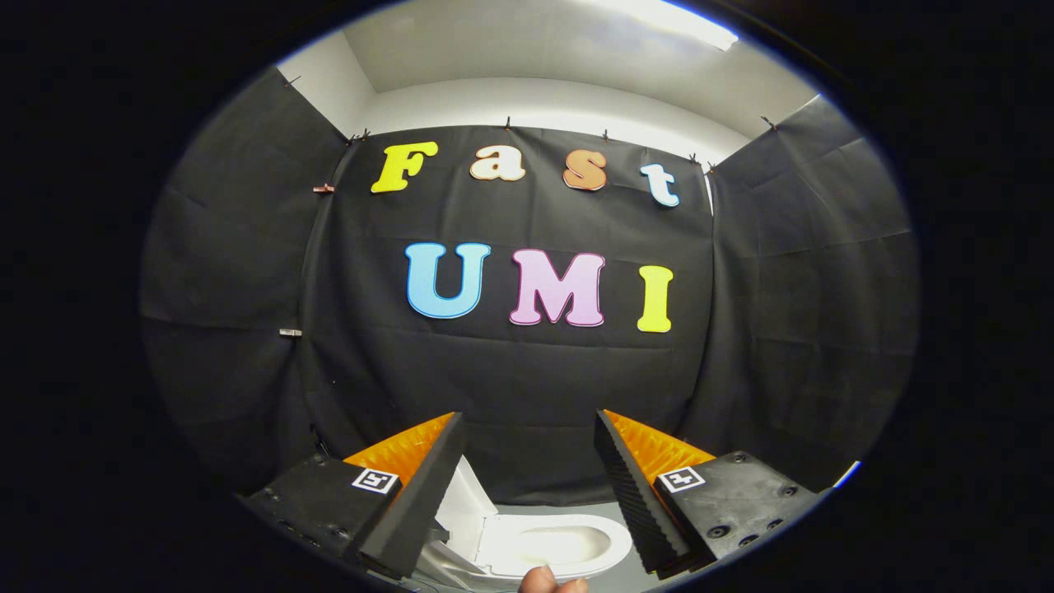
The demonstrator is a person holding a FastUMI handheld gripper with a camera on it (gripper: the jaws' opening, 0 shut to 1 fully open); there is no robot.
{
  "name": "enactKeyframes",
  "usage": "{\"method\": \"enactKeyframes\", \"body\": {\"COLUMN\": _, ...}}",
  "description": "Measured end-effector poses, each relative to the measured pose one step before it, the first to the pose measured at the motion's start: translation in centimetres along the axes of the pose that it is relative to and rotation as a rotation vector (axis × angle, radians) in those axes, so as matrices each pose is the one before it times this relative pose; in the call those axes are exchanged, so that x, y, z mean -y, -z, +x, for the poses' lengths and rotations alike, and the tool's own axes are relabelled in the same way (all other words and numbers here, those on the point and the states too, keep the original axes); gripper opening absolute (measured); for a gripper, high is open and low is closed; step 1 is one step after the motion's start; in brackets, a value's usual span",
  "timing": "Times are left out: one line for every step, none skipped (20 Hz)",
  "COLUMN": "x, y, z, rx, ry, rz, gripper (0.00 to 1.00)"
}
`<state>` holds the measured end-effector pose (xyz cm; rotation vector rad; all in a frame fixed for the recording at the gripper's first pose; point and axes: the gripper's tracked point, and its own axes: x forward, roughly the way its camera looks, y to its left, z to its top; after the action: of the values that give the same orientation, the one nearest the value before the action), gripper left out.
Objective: Open the toilet lid.
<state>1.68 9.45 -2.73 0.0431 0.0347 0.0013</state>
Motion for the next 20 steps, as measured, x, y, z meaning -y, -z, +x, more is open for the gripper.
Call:
{"method": "enactKeyframes", "body": {"x": -0.058, "y": 0.078, "z": 0.035, "rx": -0.00160, "ry": -0.00028, "rz": -0.00128, "gripper": 0.99}}
{"method": "enactKeyframes", "body": {"x": 0.002, "y": -0.011, "z": -0.020, "rx": -0.00060, "ry": -0.00021, "rz": 0.00007, "gripper": 0.99}}
{"method": "enactKeyframes", "body": {"x": -0.007, "y": 0.033, "z": 0.030, "rx": 0.00018, "ry": -0.00111, "rz": 0.00026, "gripper": 0.99}}
{"method": "enactKeyframes", "body": {"x": -0.024, "y": 0.045, "z": 0.001, "rx": 0.00026, "ry": 0.00062, "rz": 0.00006, "gripper": 0.99}}
{"method": "enactKeyframes", "body": {"x": 0.042, "y": -0.034, "z": 0.021, "rx": 0.00049, "ry": 0.00055, "rz": -0.00089, "gripper": 0.99}}
{"method": "enactKeyframes", "body": {"x": 0.092, "y": -0.018, "z": 0.008, "rx": -0.00071, "ry": 0.00102, "rz": -0.00045, "gripper": 0.99}}
{"method": "enactKeyframes", "body": {"x": 0.039, "y": 0.104, "z": -0.087, "rx": -0.00185, "ry": 0.00041, "rz": 0.00057, "gripper": 0.99}}
{"method": "enactKeyframes", "body": {"x": 0.024, "y": 0.050, "z": 0.007, "rx": -0.00192, "ry": 0.00019, "rz": 0.00108, "gripper": 0.99}}
{"method": "enactKeyframes", "body": {"x": 0.099, "y": 0.071, "z": -0.032, "rx": -0.00136, "ry": 0.00127, "rz": 0.00121, "gripper": 0.99}}
{"method": "enactKeyframes", "body": {"x": -0.032, "y": -0.011, "z": 0.043, "rx": -0.00064, "ry": -0.00018, "rz": 0.00011, "gripper": 0.99}}
{"method": "enactKeyframes", "body": {"x": -0.038, "y": -0.031, "z": 0.051, "rx": 0.00045, "ry": 0.00005, "rz": -0.00036, "gripper": 0.99}}
{"method": "enactKeyframes", "body": {"x": -0.003, "y": -0.003, "z": -0.039, "rx": 0.00106, "ry": -0.00058, "rz": -0.00217, "gripper": 0.99}}
{"method": "enactKeyframes", "body": {"x": 0.002, "y": 0.060, "z": -0.003, "rx": -0.00062, "ry": 0.00053, "rz": -0.00147, "gripper": 0.99}}
{"method": "enactKeyframes", "body": {"x": -0.041, "y": 0.043, "z": -0.029, "rx": -0.00030, "ry": -0.00196, "rz": -0.00051, "gripper": 0.99}}
{"method": "enactKeyframes", "body": {"x": -0.034, "y": 0.073, "z": -0.033, "rx": -0.00142, "ry": 0.00025, "rz": 0.00020, "gripper": 0.99}}
{"method": "enactKeyframes", "body": {"x": 0.019, "y": -0.004, "z": -0.037, "rx": 0.00009, "ry": 0.00102, "rz": 0.00144, "gripper": 0.99}}
{"method": "enactKeyframes", "body": {"x": -0.004, "y": 0.002, "z": 0.015, "rx": 0.00014, "ry": -0.00056, "rz": 0.00110, "gripper": 0.98}}
{"method": "enactKeyframes", "body": {"x": -0.047, "y": -0.026, "z": 0.010, "rx": 0.00041, "ry": 0.00066, "rz": -0.00051, "gripper": 0.98}}
{"method": "enactKeyframes", "body": {"x": 0.058, "y": 0.020, "z": 0.048, "rx": -0.00004, "ry": 0.00047, "rz": -0.00116, "gripper": 0.98}}
{"method": "enactKeyframes", "body": {"x": -0.067, "y": -0.004, "z": -0.026, "rx": 0.00015, "ry": -0.00085, "rz": -0.00051, "gripper": 0.99}}
